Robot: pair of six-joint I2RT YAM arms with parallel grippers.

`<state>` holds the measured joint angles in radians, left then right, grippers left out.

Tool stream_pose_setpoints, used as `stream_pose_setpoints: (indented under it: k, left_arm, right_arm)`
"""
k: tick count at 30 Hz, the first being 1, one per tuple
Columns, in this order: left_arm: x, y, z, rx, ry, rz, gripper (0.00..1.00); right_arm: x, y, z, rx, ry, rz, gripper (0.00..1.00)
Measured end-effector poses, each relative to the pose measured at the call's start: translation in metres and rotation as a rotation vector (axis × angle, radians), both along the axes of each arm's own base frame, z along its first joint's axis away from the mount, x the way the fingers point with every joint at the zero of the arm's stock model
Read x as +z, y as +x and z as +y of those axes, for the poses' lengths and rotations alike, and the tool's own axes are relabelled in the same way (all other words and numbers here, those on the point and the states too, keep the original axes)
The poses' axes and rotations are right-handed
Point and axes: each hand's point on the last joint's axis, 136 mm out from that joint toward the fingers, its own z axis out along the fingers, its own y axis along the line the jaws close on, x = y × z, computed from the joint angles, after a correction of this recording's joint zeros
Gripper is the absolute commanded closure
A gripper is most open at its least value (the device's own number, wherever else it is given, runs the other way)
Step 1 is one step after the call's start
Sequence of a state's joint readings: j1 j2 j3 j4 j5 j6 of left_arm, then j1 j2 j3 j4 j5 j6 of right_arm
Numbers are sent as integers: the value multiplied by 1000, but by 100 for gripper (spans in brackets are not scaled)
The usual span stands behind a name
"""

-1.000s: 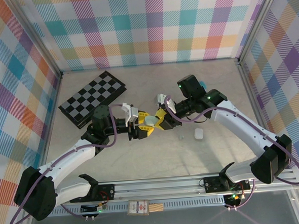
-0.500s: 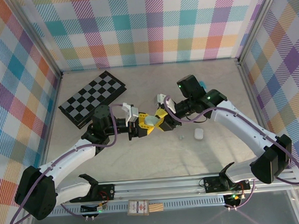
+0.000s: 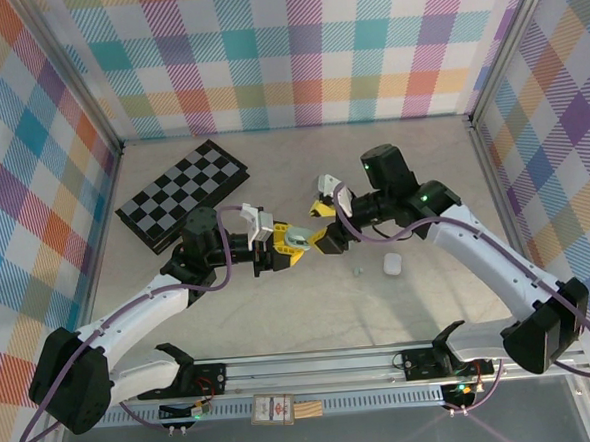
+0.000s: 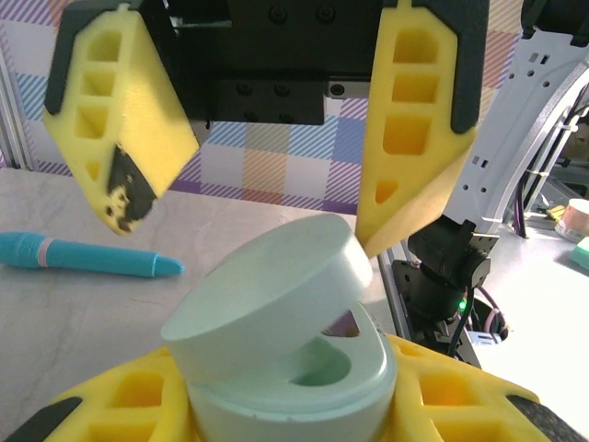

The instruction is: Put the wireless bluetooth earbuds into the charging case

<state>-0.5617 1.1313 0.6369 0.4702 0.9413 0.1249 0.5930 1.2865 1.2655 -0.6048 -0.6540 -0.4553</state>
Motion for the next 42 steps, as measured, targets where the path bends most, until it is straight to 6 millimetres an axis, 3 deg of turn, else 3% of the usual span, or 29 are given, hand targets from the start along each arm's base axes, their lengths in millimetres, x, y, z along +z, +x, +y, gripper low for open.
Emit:
stream_pose_setpoints:
  k: [9, 18, 23, 28, 31, 35, 38, 42]
  left_arm:
    - [0, -1, 0, -5, -1, 0, 67]
    - [1, -1, 0, -8, -5, -5, 66]
    - [1, 4, 1, 4, -21, -8, 66]
    - [4, 12, 3, 24, -39, -5, 66]
    - [6, 14, 5, 32, -51, -11, 66]
    - [9, 14, 6, 32, -63, -13, 66]
    - [9, 15, 6, 32, -66, -13, 66]
    - [9, 15, 6, 34, -65, -11, 66]
  right_arm:
    - [6, 25, -7, -124, 27, -32, 15]
    - [12, 18, -10, -113, 65, -69, 8]
    - [25, 7, -32, -143, 162, -88, 7]
    - [23, 43, -75, -401, 230, -37, 9]
    - [0, 74, -102, -614, 226, 88, 12]
    - [-52, 106, -123, -834, 160, 316, 16]
    - [-99, 114, -126, -933, 97, 516, 20]
    - [-157, 104, -126, -1014, 15, 753, 27]
